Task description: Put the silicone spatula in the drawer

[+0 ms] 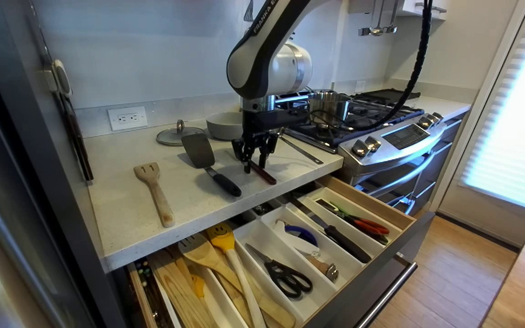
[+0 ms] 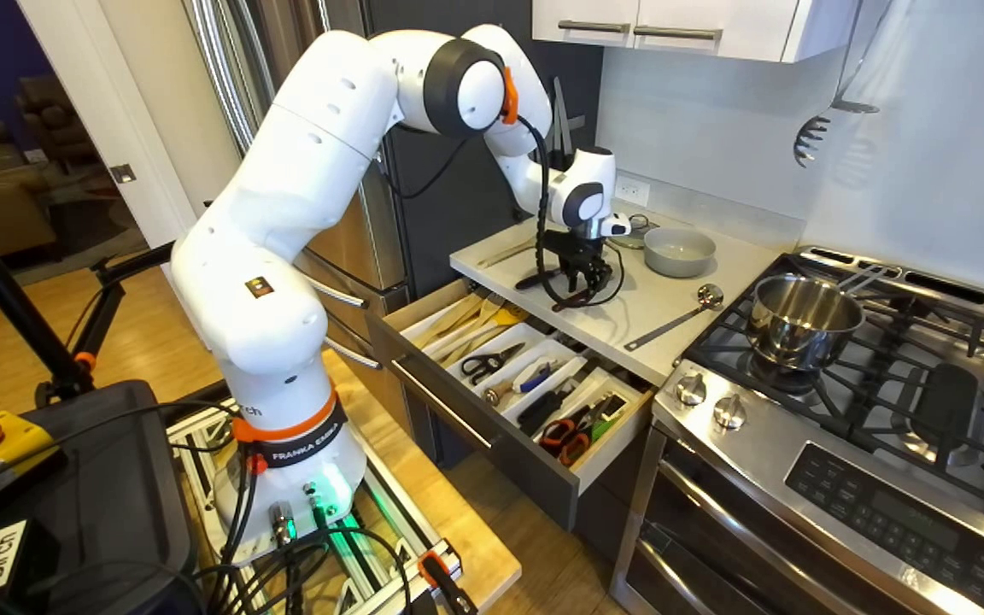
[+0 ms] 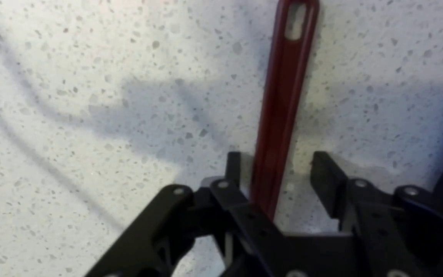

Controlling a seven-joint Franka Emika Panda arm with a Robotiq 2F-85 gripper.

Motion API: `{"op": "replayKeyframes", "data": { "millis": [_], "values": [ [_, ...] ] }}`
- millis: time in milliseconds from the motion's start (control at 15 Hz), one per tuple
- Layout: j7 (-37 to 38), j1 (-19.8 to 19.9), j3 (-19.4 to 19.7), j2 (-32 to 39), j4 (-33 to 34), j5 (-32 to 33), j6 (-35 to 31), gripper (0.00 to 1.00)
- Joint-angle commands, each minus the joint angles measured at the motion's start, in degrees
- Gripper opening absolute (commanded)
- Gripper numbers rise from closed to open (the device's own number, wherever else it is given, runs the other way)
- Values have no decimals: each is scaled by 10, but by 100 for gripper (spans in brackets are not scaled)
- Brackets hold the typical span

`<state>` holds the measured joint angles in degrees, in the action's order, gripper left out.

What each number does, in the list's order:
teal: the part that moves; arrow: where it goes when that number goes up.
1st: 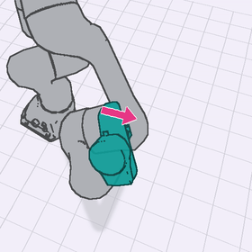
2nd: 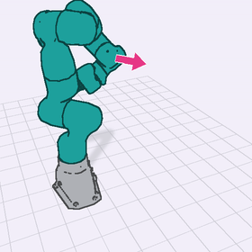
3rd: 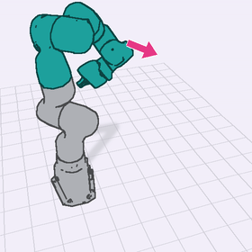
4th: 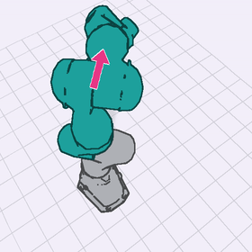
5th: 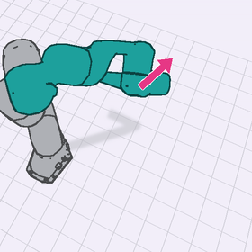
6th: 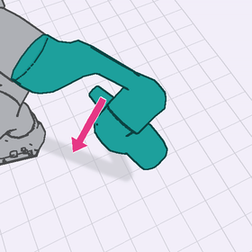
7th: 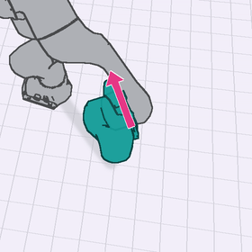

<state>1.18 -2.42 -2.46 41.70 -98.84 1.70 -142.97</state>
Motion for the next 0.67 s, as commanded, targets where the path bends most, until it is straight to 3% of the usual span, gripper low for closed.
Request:
{"op": "replayKeyframes", "data": {
  "millis": [0, 133, 333, 600],
  "values": [
    [-4, -2, 7, 10, 14, -1, -5, 18],
    [-6, -2, 8, 2, 9, 1, -5, 1],
    [-45, 12, -14, -24, -12, -9, 2, 5],
    [-213, 85, -101, -97, -89, -72, -8, 5]
  ]
}}
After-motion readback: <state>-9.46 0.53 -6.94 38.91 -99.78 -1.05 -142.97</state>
